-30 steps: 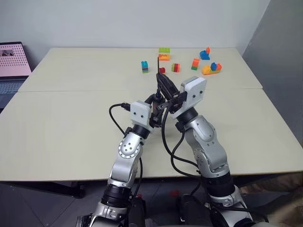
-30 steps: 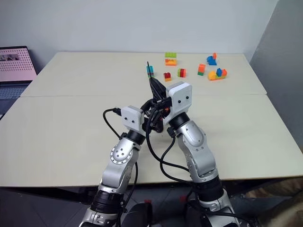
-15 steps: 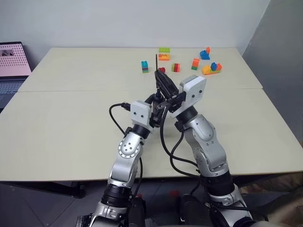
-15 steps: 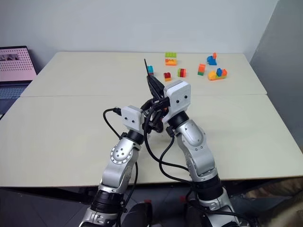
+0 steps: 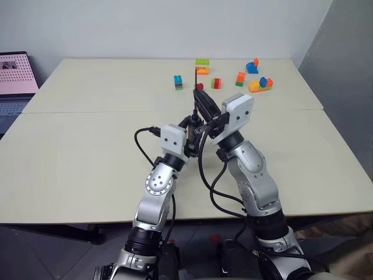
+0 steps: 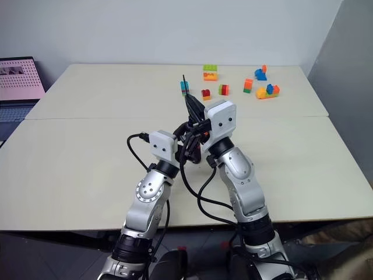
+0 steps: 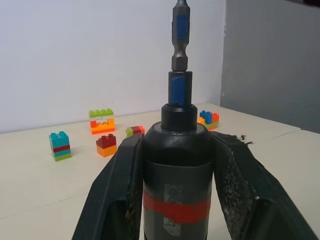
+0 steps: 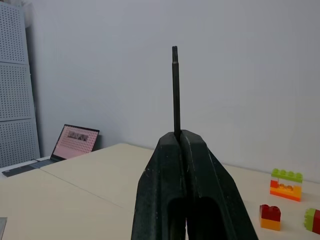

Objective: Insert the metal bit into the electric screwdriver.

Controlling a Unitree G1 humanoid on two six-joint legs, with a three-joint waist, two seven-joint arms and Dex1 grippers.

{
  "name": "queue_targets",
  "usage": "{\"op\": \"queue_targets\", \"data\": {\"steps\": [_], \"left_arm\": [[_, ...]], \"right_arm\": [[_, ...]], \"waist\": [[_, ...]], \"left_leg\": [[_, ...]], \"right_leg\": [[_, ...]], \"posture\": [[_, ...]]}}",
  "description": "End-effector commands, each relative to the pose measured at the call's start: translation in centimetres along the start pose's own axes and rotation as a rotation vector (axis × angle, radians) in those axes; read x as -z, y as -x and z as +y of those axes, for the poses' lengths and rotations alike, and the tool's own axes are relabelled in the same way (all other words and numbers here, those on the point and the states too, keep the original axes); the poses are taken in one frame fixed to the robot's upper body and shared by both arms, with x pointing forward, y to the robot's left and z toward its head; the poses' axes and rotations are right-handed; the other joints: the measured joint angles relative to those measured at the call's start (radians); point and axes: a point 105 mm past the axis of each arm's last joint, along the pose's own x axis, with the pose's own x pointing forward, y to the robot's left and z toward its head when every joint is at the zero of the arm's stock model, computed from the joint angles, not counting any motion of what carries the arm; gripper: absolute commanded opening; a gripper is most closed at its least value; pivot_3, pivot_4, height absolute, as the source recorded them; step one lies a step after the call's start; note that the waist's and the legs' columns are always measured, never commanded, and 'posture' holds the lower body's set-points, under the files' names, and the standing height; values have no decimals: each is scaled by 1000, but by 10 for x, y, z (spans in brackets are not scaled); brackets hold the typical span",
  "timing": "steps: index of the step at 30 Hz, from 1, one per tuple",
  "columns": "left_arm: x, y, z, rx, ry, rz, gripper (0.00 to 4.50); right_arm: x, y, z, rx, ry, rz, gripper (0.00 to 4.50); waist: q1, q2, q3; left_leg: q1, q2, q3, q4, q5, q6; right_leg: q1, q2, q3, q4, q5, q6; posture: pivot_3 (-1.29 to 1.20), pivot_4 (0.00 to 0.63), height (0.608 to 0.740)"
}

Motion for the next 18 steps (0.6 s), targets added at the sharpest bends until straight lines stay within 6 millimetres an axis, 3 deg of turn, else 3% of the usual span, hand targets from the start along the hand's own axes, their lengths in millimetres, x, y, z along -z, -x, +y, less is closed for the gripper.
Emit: {"op": "queue_targets", "data": {"steps": [1,18], "left_arm": [[18,4,1,-12,5,77,1635],[18,4,2,-8,5,81,1635]], "right_arm": [[-6,0,-2,2,4,-22,0],[-13,4,0,-31,-5,-18,0]], "waist": [[0,0,0],[0,0,0]], "left_leg": [[0,0,0,0,0,0],[0,0,0,0,0,0]], "right_leg": [[0,0,0,0,0,0],[0,0,0,0,0,0]], "posture": [[0,150,740],[0,150,740]]}}
